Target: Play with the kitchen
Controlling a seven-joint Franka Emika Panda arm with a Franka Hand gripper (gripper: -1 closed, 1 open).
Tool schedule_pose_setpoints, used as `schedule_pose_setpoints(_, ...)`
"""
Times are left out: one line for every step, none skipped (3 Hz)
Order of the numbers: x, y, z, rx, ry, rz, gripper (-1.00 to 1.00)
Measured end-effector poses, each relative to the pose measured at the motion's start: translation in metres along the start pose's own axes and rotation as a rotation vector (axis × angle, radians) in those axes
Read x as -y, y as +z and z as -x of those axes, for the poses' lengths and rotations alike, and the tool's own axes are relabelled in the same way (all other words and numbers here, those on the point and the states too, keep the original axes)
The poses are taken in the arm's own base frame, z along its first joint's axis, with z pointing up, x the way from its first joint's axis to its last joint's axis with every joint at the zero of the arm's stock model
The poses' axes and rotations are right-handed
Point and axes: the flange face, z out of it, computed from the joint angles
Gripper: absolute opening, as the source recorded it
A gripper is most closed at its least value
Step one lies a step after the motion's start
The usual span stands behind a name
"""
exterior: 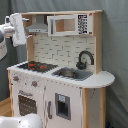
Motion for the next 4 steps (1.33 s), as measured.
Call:
schedule_pose_setpoints(0.015,-0.026,0.010,-0.025,-0.040,0.030,1.00)
schedule_pose_setpoints(0.036,-0.049,0.023,-0.068,-0.062,0.059,1.00)
schedule_pose_setpoints(0.056,-0.063,0.033,-0.115,-0.058,0.075,1.00)
schedule_pose_setpoints(0.084,-0.074,0.043,-0.168,-0.053,0.058,1.00)
